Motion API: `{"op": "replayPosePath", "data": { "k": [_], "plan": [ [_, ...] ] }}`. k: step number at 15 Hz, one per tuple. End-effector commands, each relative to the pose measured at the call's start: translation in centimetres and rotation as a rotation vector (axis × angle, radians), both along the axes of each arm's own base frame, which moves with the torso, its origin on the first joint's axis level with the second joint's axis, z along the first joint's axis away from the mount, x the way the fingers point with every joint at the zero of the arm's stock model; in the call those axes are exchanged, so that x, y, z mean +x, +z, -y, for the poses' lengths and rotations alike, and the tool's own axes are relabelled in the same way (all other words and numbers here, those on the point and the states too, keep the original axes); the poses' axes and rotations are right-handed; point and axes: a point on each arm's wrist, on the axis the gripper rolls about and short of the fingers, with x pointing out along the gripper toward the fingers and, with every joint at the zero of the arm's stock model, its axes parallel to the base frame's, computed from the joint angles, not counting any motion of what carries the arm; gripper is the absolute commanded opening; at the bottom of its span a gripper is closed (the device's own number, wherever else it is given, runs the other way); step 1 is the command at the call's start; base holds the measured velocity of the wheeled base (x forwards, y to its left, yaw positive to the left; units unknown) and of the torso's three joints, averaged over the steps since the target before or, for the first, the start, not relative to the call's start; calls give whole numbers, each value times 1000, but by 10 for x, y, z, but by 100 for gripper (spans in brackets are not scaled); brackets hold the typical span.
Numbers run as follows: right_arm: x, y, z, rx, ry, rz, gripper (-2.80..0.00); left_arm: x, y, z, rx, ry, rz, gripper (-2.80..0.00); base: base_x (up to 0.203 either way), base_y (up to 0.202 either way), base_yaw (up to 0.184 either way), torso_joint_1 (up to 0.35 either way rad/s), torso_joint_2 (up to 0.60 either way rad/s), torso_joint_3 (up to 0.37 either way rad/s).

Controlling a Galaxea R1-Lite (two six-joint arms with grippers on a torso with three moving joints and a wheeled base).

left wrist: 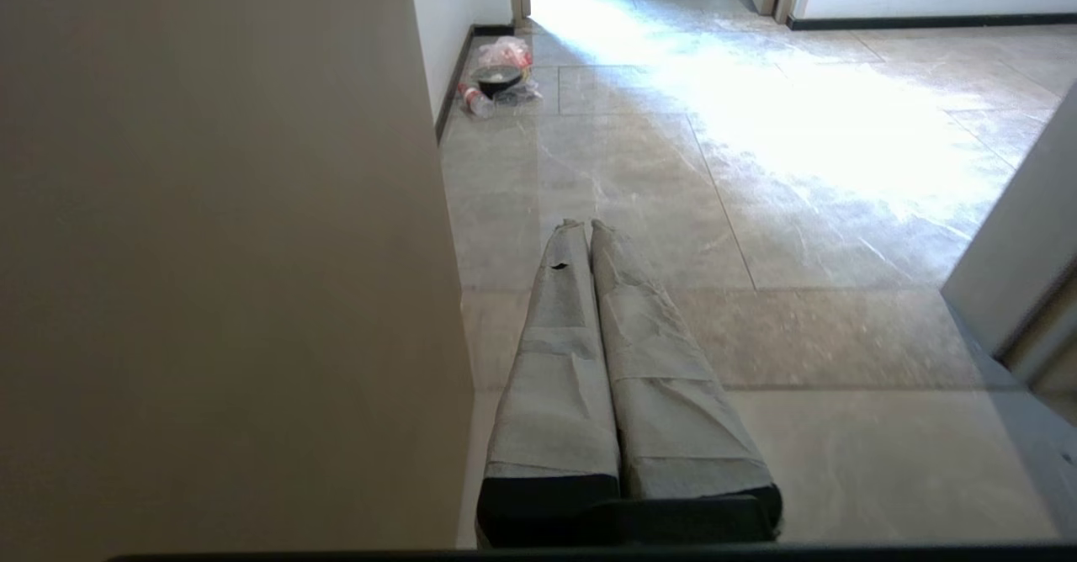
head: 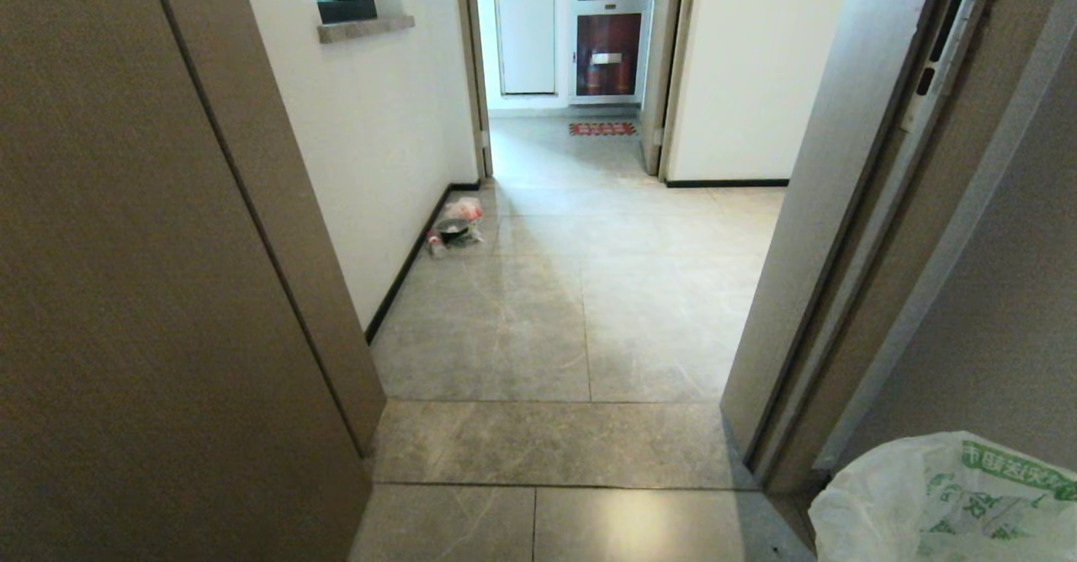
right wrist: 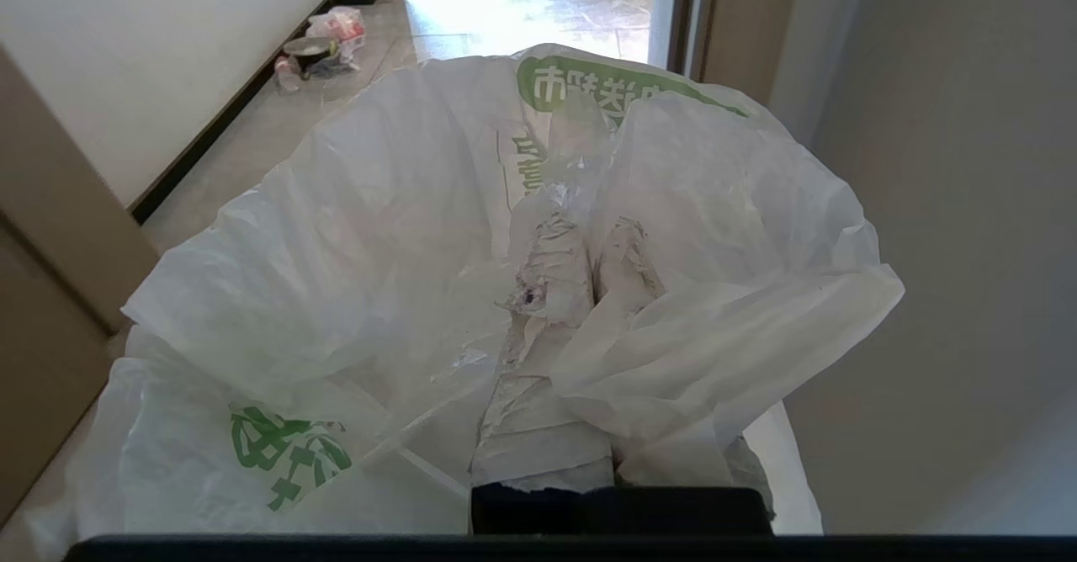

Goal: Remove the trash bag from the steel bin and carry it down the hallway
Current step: Put the trash bag at the door

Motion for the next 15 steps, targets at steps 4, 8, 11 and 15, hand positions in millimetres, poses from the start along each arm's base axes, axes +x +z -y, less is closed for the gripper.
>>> {"op": "replayPosePath", "data": {
  "k": [4, 8, 11, 15],
  "plan": [
    [0, 0, 0, 0, 0, -1, -280, 0, 0, 0, 0, 0, 1, -280, 192, 0, 1, 3, 3, 2],
    [0, 0, 0, 1, 0, -1, -280, 0, 0, 0, 0, 0, 1, -280, 193, 0, 2, 3, 1, 2],
    [0, 0, 0, 1, -1, -2, -280, 0, 0, 0, 0, 0, 1, -280, 193, 0, 2, 2, 1, 1],
    [0, 0, 0, 1, 0, 1, -280, 0, 0, 0, 0, 0, 1, -280, 192, 0, 1, 2, 1, 1]
  ]
}}
